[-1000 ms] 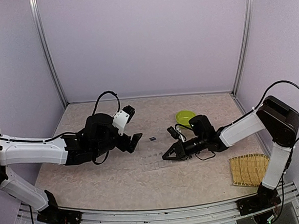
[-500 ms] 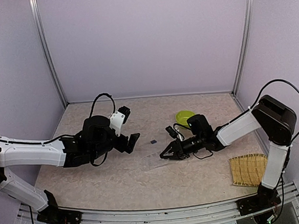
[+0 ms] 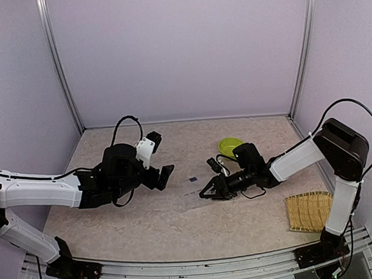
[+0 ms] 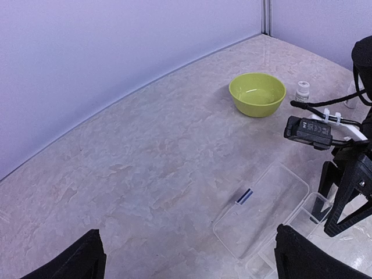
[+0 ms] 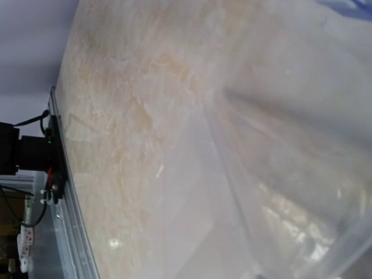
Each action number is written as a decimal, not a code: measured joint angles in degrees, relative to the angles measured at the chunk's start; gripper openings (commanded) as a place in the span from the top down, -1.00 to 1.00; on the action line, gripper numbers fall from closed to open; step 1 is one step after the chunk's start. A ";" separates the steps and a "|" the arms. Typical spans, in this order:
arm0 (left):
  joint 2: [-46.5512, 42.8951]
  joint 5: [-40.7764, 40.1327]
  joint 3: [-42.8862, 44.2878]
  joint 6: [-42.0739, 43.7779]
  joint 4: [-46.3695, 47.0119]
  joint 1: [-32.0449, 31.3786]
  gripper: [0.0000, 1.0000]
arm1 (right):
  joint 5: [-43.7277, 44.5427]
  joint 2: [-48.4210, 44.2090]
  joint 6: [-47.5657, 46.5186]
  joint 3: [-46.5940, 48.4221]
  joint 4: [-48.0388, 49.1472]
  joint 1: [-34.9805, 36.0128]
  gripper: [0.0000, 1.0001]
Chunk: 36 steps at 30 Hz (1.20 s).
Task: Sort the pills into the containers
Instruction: Place the pill container at the center of the board.
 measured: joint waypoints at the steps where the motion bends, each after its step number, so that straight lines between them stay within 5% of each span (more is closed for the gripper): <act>1: 0.00 0.00 0.00 -0.11 0.02 0.00 -0.97 | 0.09 0.00 -0.07 0.00 -0.31 0.00 -0.05; 36: -1.60 -0.15 -1.64 -2.08 0.52 0.37 -0.98 | 11.04 -7.02 -7.32 -3.89 -12.35 -0.11 -0.38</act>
